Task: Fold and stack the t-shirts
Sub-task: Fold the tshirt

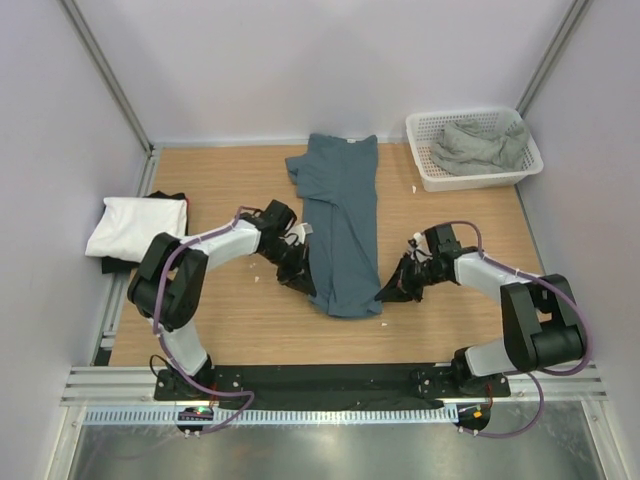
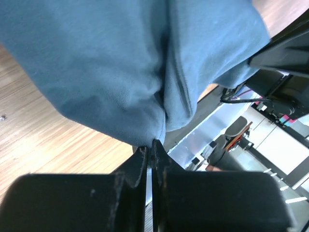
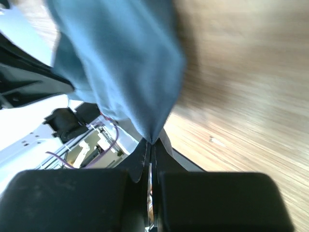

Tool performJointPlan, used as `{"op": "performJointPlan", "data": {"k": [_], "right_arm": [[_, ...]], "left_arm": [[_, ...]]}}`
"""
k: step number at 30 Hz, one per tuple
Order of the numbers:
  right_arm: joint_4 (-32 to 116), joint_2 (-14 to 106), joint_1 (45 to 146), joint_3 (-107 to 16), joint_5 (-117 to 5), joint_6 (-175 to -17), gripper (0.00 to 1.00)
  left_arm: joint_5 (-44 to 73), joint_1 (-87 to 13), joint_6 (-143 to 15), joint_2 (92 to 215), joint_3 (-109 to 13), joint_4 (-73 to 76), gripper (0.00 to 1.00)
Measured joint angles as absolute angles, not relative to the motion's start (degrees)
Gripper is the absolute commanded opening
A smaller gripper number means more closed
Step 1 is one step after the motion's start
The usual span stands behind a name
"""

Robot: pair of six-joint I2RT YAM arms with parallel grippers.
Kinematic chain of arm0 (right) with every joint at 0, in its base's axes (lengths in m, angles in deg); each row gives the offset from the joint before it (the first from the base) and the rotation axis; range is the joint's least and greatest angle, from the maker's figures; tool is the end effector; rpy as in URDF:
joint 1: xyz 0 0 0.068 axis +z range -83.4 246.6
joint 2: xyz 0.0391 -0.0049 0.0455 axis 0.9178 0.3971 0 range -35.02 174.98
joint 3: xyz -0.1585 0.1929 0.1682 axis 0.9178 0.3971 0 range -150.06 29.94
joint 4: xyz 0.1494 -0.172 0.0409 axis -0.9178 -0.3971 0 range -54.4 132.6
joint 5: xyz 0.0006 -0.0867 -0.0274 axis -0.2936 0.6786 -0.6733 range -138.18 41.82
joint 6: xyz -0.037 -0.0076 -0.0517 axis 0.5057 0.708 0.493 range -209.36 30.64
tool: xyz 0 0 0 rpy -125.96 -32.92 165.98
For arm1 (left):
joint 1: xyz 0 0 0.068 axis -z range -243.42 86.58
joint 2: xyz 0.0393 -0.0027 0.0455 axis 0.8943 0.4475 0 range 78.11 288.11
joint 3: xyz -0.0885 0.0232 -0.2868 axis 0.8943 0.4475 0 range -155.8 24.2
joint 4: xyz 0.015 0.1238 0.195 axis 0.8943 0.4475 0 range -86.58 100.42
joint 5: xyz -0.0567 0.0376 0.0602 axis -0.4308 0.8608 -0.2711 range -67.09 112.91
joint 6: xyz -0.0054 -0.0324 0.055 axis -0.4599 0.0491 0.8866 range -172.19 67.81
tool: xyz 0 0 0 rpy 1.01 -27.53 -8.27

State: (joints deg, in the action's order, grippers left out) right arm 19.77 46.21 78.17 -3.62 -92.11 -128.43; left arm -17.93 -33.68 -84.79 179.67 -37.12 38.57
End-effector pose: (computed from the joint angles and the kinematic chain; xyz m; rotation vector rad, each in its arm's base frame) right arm 0.1887 0.0737 0.1828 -0.4845 -2.8085 -1.2455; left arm 0.2513 -0.1809 0.2012 -0.0632 -2.7873 1.0720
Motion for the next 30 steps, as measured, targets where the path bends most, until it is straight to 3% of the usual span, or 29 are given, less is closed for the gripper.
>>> {"op": "performJointPlan", "data": {"k": [6, 13, 23, 30], "right_arm": [[17.41, 47.11, 75.24, -13.94, -93.61, -126.44, 0.01], [19.11, 57.07, 72.69, -29.17, -94.86, -125.65, 0.01], [27.40, 73.14, 72.10, -44.69, -93.68, -127.22, 0.01], [31.18, 81.66, 72.10, -56.45, -93.02, -127.20, 0.01]], "left_arm": [[-17.84, -34.31, -82.97, 178.84, -41.84, 40.58, 0.00], [-17.01, -40.65, -80.35, 179.58, -53.29, 42.16, 0.00], [-16.23, -43.62, -75.93, 196.59, -73.69, 42.44, 0.00], [-14.13, -44.43, -75.32, 202.49, -80.46, 42.33, 0.00]]}}
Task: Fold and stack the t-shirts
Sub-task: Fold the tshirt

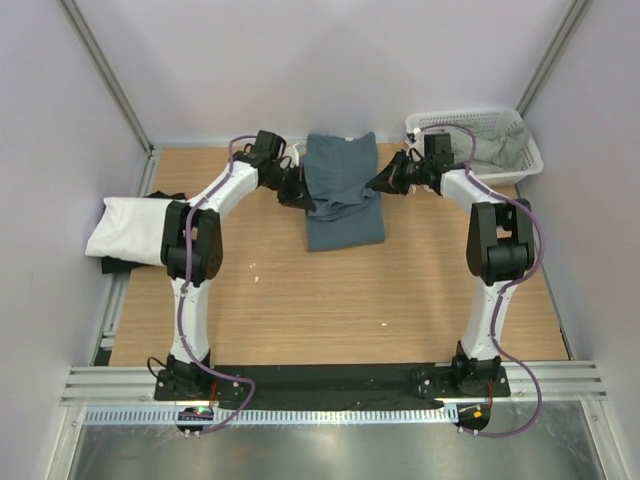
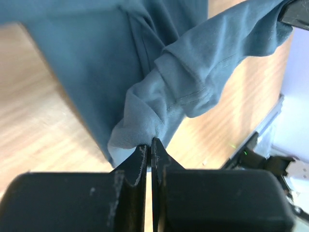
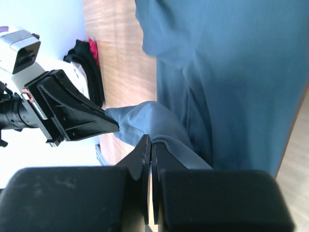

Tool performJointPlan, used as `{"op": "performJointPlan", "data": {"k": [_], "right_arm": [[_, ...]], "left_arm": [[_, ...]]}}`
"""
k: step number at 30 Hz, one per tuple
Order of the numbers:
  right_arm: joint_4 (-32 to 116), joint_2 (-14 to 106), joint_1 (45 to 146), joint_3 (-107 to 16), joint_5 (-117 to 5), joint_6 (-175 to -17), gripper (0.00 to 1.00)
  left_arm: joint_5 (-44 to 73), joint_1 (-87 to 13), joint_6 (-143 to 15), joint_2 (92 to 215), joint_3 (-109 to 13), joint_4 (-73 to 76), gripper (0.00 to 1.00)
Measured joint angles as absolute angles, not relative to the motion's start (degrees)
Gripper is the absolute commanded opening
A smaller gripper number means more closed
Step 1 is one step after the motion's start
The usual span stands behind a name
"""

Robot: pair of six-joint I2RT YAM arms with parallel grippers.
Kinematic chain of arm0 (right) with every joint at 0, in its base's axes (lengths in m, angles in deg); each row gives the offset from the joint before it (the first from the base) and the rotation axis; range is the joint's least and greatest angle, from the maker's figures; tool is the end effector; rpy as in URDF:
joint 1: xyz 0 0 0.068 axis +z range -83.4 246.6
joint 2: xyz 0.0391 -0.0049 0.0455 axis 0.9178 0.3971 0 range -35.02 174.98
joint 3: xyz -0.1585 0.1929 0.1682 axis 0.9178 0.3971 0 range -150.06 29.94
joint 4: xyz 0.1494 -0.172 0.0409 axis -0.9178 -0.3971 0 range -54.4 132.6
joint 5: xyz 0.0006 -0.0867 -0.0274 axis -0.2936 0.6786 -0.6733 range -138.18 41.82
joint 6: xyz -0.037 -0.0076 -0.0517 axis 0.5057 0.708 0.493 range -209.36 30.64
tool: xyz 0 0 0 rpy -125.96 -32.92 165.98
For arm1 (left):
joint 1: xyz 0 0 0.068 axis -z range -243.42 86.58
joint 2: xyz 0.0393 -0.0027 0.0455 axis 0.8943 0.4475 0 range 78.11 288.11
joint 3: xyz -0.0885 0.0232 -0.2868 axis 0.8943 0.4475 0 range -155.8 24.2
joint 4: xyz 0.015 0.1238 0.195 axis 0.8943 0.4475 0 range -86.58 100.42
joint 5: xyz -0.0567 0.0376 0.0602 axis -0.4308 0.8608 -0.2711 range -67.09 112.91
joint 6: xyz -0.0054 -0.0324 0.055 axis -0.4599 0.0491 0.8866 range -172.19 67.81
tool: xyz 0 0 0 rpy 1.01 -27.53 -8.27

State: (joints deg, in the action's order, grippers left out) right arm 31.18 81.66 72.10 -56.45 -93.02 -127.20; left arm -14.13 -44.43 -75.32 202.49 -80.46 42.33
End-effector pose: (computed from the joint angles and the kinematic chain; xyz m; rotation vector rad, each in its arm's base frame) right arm 0.4417 0.0776 0.2472 0.2350 2.3572 1.2787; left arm 0.4301 -0.1795 0.2432 0.1535 2.6608 -1.0974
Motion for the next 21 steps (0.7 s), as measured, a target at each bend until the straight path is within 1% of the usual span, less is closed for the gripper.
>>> {"op": "performJointPlan", "data": {"k": [6, 9, 15, 16, 17, 18, 19, 20, 21], "right_arm": [[33.06, 84.31, 72.10, -58.66, -92.48, -127.16, 0.01], [33.32, 85.47, 72.10, -59.20, -92.22, -126.83, 0.01], [33.71, 89.75, 72.10, -64.08, -91.73, -126.00, 0.01], [33.74, 90.21, 72.10, -64.62, -91.63, -125.78, 0.03], [33.69, 90.58, 72.10, -65.17, -91.47, -125.58, 0.25], [33.65, 90.78, 72.10, -65.61, -91.21, -125.12, 0.36], [33.52, 90.86, 72.10, -65.98, -90.77, -124.73, 0.44], [33.41, 90.86, 72.10, -66.17, -90.34, -124.32, 0.47], [33.23, 90.86, 72.10, -66.50, -89.79, -123.38, 0.53]], "left_arm": [[-9.93, -45.44, -74.10, 204.08, -84.18, 41.76, 0.00], [-8.07, -45.55, -73.60, 206.09, -86.80, 41.48, 0.00], [-5.62, -45.53, -72.20, 211.06, -91.43, 40.61, 0.00], [-5.32, -45.53, -72.02, 211.56, -91.89, 40.50, 0.04], [-4.97, -45.55, -71.65, 212.00, -92.22, 40.37, 0.11], [-4.47, -45.53, -71.34, 212.21, -92.39, 40.26, 0.29], [-3.75, -45.53, -70.86, 212.32, -92.66, 40.26, 0.37], [-2.91, -45.48, -70.78, 212.32, -92.88, 40.28, 0.43], [-2.19, -45.44, -70.73, 212.30, -93.18, 40.30, 0.54]]}}
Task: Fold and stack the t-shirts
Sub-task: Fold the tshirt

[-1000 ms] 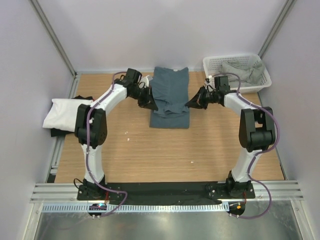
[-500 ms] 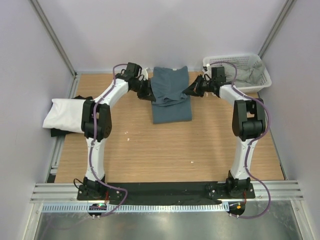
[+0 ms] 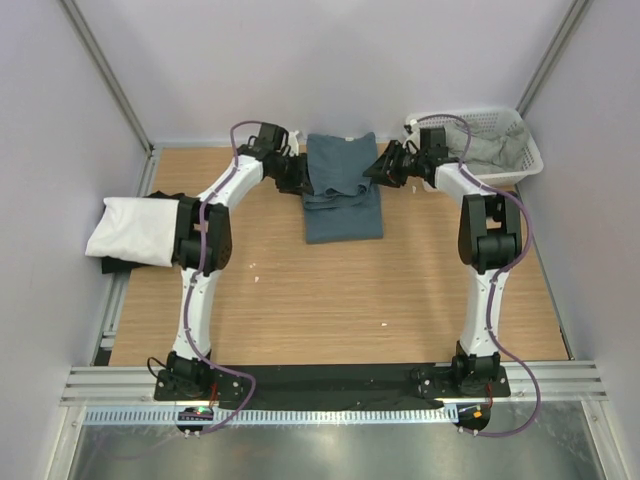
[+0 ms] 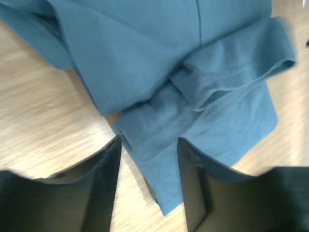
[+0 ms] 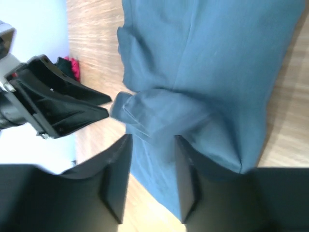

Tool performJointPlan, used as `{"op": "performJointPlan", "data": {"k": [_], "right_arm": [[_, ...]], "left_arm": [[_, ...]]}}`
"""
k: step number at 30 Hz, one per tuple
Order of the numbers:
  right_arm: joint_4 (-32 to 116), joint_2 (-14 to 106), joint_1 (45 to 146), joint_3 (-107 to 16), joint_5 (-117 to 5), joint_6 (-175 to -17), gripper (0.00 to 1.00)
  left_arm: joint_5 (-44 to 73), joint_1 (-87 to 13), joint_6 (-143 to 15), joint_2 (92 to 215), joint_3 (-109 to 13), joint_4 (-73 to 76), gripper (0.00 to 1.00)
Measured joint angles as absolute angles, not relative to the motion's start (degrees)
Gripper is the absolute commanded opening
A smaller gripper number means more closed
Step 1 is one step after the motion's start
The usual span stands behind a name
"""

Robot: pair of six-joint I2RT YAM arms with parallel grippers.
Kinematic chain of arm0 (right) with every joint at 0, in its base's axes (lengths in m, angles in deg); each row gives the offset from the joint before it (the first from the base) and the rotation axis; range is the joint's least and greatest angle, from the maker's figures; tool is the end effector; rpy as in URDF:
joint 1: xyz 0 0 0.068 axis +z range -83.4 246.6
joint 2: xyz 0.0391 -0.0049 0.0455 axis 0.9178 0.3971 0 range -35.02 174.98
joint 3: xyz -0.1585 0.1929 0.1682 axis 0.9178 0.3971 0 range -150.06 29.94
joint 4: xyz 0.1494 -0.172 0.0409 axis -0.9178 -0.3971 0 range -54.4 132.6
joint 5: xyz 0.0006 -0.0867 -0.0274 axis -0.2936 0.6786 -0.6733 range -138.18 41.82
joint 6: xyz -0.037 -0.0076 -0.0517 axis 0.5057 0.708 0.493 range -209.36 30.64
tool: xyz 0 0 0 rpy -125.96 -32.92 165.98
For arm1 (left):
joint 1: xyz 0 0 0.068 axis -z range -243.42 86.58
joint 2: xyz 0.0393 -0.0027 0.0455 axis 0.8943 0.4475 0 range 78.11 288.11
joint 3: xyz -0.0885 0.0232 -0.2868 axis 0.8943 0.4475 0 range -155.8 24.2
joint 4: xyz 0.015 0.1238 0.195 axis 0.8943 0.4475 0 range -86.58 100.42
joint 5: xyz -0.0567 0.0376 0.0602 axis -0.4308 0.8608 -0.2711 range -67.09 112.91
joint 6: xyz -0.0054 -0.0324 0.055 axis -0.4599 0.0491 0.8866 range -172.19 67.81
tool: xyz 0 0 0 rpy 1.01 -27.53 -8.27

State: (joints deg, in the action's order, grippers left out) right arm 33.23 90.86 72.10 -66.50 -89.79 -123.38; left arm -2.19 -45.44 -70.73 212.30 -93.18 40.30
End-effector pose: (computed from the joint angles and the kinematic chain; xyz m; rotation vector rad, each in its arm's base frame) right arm 0.4877 0.0800 0.2290 0.1588 2.3017 1.1793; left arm 0.4840 -0.1791 0.2238 0.1742 2.5606 -0.8042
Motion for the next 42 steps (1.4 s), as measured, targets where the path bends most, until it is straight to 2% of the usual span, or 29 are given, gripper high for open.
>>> {"op": "performJointPlan", "data": {"k": [3, 6, 10, 15, 22, 28, 42], "right_arm": [[31.40, 89.88, 71.75, -66.92, -88.59, -120.43, 0.57], [29.08, 86.84, 70.76, -65.58, -88.02, -118.72, 0.57], [27.24, 78.17, 68.73, -58.26, -88.89, -117.54, 0.57], [26.39, 71.28, 67.53, -47.40, -91.10, -116.67, 0.57], [26.06, 74.03, 68.10, -38.79, -92.72, -117.54, 0.56], [26.70, 75.52, 68.10, -38.35, -92.91, -117.78, 0.56], [27.05, 78.91, 68.10, -37.78, -92.89, -117.72, 0.57]], "left_arm": [[1.59, -45.13, -69.73, 211.69, -94.45, 40.41, 0.64], [4.71, -44.94, -69.51, 208.35, -93.40, 41.15, 0.70], [4.12, -45.20, -70.40, 197.96, -84.64, 41.94, 0.73], [-3.75, -46.38, -74.95, 188.54, -71.74, 41.31, 0.71], [-13.30, -47.06, -82.75, 194.20, -59.06, 37.70, 0.70], [-16.44, -47.10, -85.33, 199.73, -60.35, 35.47, 0.70], [-19.74, -47.30, -88.28, 202.79, -62.91, 31.67, 0.70]]}}
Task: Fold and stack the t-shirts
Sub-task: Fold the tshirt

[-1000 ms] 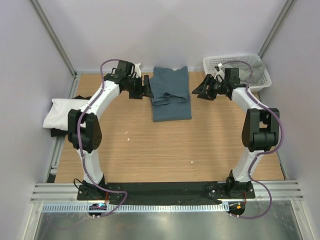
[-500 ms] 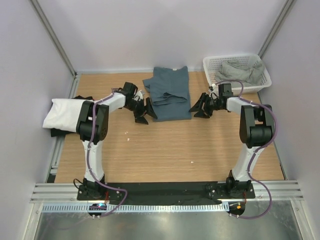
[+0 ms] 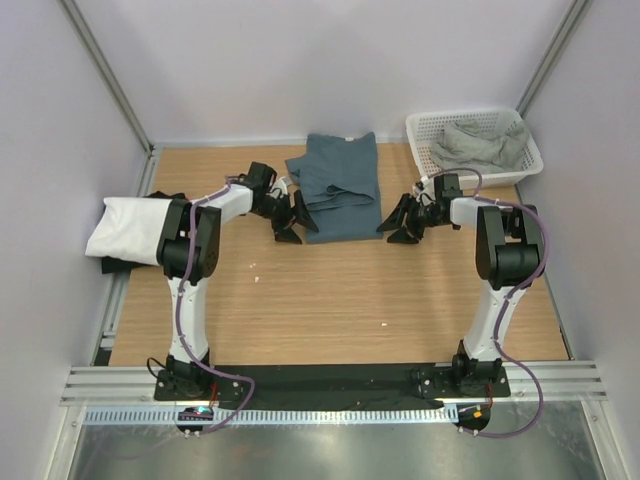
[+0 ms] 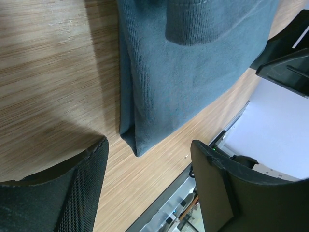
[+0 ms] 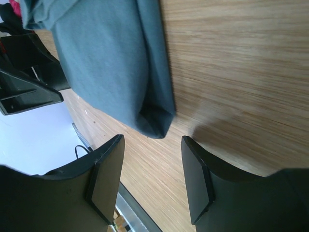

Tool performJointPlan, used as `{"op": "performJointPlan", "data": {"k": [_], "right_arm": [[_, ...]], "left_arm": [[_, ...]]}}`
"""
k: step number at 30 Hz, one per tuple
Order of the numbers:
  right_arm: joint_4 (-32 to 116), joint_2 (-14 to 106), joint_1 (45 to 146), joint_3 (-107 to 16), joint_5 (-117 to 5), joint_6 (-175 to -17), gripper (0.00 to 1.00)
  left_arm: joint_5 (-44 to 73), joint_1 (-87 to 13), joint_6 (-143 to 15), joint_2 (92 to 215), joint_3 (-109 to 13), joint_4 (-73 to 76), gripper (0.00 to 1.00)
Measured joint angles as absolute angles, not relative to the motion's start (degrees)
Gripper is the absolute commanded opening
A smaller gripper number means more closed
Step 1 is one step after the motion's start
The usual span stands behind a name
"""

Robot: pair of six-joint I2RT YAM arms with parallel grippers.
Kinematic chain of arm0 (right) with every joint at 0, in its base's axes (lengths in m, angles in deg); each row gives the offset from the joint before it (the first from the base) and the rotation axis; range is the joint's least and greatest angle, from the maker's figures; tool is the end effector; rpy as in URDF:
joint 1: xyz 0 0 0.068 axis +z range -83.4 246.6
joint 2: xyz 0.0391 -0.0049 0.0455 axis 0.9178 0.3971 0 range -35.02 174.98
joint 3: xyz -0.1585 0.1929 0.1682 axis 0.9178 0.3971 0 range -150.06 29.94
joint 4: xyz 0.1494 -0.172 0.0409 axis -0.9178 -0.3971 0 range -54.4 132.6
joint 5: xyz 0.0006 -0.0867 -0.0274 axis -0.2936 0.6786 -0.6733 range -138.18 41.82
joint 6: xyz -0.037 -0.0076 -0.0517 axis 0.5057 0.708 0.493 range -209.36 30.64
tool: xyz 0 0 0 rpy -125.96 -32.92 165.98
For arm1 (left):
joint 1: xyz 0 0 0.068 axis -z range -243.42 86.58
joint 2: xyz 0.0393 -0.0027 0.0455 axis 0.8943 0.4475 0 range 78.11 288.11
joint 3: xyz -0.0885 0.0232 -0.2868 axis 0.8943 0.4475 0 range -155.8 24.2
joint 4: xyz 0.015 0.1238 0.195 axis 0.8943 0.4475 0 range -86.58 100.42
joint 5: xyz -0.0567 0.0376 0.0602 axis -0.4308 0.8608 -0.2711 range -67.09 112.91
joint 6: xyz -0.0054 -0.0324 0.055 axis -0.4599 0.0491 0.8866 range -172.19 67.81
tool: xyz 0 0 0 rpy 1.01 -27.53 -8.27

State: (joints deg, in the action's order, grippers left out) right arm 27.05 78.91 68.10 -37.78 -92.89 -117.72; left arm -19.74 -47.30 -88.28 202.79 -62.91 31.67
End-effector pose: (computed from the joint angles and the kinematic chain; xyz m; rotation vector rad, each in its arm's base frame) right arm 0.3801 0.0448 0.1731 0.3445 2.6077 1.2092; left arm 0.4107 -0.1536 0.1717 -0.2576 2.8261 -1.2581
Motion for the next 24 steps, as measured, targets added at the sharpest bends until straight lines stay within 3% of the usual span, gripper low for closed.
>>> {"op": "performJointPlan", "data": {"k": [15, 18, 20, 21, 22, 24], "right_arm": [[28.12, 82.80, 68.38, -39.71, -96.54, -118.92, 0.55], [28.88, 83.41, 68.45, -40.10, -96.72, -119.03, 0.48], [29.52, 83.89, 68.56, -40.36, -96.59, -118.76, 0.38], [29.82, 84.20, 68.69, -40.58, -96.43, -118.50, 0.34], [30.22, 84.55, 68.80, -40.82, -96.00, -118.26, 0.30], [30.94, 85.14, 69.06, -41.24, -95.62, -117.89, 0.19]], "left_arm": [[-22.63, -47.32, -91.32, 204.41, -62.84, 29.77, 0.64], [-23.22, -47.30, -92.11, 204.94, -62.84, 29.57, 0.54], [-23.42, -47.30, -92.48, 205.42, -62.84, 29.39, 0.44], [-23.39, -47.30, -92.41, 205.68, -62.84, 29.31, 0.39], [-23.44, -47.27, -92.63, 205.96, -62.84, 29.26, 0.25], [-22.91, -47.23, -92.72, 206.60, -62.76, 29.02, 0.17]]}}
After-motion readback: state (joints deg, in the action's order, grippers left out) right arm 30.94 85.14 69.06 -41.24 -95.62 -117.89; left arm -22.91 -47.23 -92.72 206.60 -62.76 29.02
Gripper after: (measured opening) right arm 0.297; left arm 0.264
